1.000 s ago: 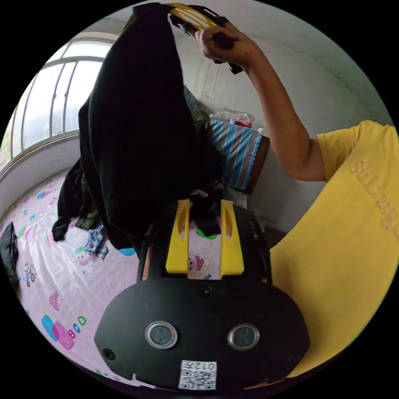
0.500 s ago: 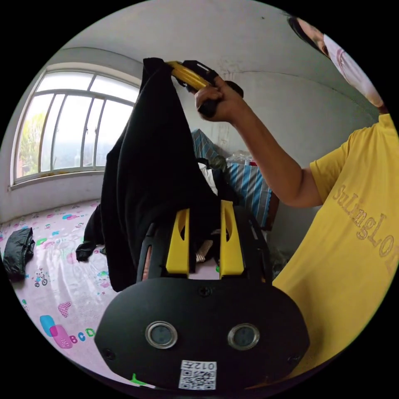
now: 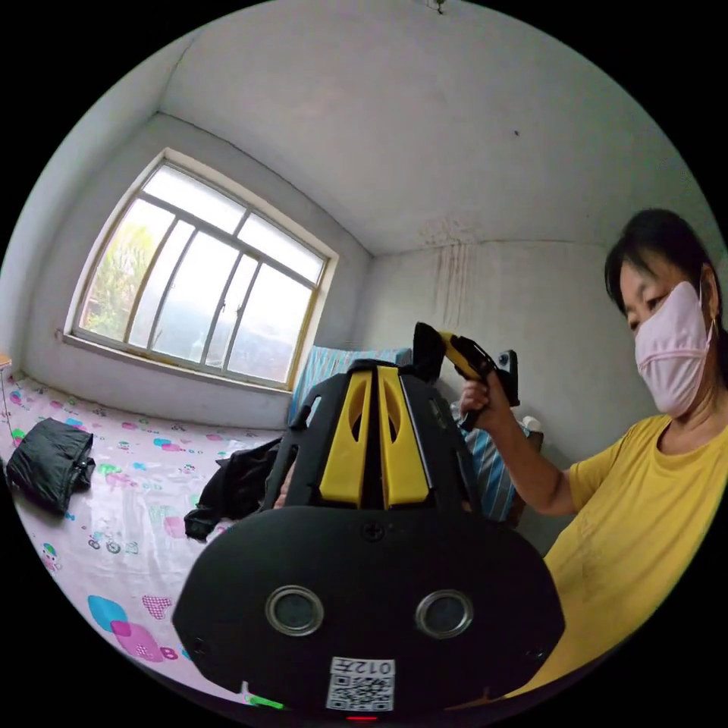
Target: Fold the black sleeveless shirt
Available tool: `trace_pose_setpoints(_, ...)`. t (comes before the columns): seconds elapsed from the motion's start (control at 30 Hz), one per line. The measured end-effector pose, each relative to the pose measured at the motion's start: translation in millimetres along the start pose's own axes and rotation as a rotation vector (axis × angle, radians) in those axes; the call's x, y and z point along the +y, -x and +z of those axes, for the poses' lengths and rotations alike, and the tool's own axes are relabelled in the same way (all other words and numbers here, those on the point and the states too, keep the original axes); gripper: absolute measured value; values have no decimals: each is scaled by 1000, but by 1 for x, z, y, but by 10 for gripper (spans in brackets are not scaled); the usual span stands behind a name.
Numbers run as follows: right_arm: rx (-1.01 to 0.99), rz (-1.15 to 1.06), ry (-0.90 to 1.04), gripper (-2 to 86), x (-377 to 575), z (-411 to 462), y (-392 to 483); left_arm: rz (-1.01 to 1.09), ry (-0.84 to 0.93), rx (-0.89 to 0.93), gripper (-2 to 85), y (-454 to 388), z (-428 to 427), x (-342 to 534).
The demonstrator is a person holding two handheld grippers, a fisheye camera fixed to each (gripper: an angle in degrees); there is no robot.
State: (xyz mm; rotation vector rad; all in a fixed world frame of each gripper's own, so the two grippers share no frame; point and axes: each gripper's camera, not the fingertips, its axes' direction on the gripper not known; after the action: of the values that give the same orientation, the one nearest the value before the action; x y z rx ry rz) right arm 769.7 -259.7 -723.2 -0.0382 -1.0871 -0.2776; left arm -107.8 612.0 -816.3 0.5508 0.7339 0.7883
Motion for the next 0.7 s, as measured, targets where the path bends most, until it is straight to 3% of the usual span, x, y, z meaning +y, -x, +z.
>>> trace_pose_setpoints(0.3,-16,-92,-90,0,7,-25,22,207,32,-50,12,-42,-40,-50)
trace_pose_setpoints(0.47,-74,0,-139,1,14,-23,13,214,104,-78,13,-58,-43,-55)
trace_pose_setpoints(0.7,-57,88,-48,1,7,58,-46,258,256,-201,12,-25,-7,-58)
